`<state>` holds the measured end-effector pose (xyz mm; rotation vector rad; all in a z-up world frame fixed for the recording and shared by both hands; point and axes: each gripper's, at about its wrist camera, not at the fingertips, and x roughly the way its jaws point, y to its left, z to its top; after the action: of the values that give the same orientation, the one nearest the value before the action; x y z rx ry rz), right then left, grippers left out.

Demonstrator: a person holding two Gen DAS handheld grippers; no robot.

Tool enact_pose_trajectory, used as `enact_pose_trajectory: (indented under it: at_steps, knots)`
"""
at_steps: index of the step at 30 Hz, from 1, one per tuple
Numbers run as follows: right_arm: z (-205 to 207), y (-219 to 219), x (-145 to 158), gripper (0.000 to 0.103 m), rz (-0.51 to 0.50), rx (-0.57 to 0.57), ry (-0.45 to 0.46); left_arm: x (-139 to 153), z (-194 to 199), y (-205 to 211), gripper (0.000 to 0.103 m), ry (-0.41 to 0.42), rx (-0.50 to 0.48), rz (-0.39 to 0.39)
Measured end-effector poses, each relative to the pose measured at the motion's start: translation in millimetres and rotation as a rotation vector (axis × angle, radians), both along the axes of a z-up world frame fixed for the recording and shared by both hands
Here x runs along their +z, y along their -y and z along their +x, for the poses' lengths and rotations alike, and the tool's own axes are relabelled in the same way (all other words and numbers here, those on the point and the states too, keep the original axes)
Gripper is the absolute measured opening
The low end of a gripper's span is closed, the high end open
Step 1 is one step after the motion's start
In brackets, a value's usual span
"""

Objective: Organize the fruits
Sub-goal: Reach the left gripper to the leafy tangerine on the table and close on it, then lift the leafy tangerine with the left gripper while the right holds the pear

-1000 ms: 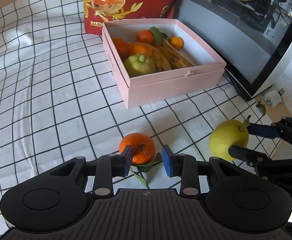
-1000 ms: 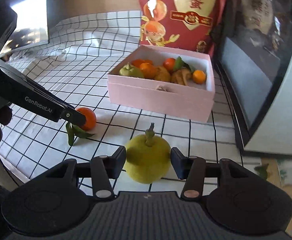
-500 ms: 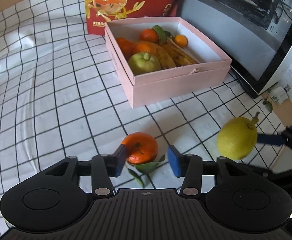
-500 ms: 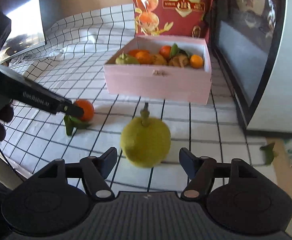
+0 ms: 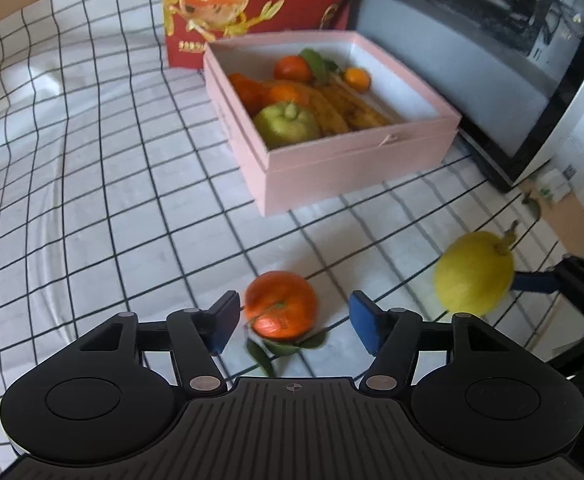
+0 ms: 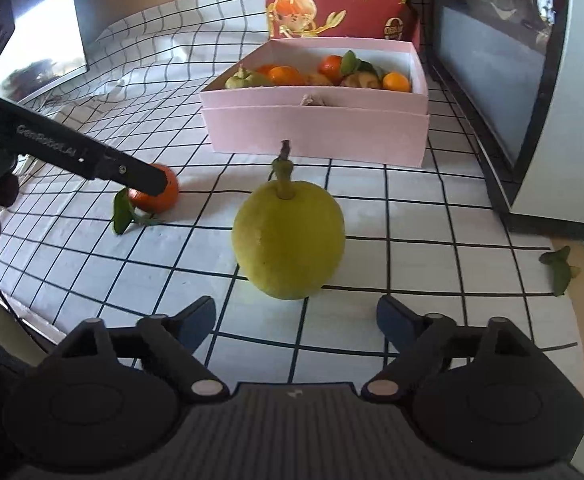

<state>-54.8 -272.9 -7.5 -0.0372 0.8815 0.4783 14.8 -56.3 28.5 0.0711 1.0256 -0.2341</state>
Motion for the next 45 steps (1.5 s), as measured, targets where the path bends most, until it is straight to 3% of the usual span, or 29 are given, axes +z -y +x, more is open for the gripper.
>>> enact_pose_trajectory:
  at_steps: [6, 15, 20, 27, 38, 45]
  knots:
    - [1.6, 3.2, -0.9, 0.102, 0.05, -0.006, -0.021, -10.5, 6.5, -4.5, 0.064, -0.014, 0.027, 0.023]
    - [-1.0, -6.3, -1.3, 0.103, -0.036, 0.048, -0.02, -20.8, 10.1, -2.6, 0.051, -0.03, 0.02, 0.003]
    - [2.0, -5.0, 5.4, 0.092, -0.035, 0.02, -0.037, -17.7, 5.9, -3.6, 0.051, -0.028, 0.013, -0.02]
    - [9.4, -14.4, 26.5, 0.087, -0.04, -0.015, 0.08, -10.2, -4.8, -2.3, 0.051, -0.018, -0.014, -0.048]
    - [23.2, -22.9, 22.5, 0.064, -0.052, -0.014, 0.059, -5.3, -18.5, -0.5, 0.051, -0.019, -0.045, -0.077]
    - [23.5, -27.6, 25.0, 0.062, -0.08, 0.008, 0.048, -4.0, -19.8, -3.8, 0.051, -0.024, -0.042, -0.095]
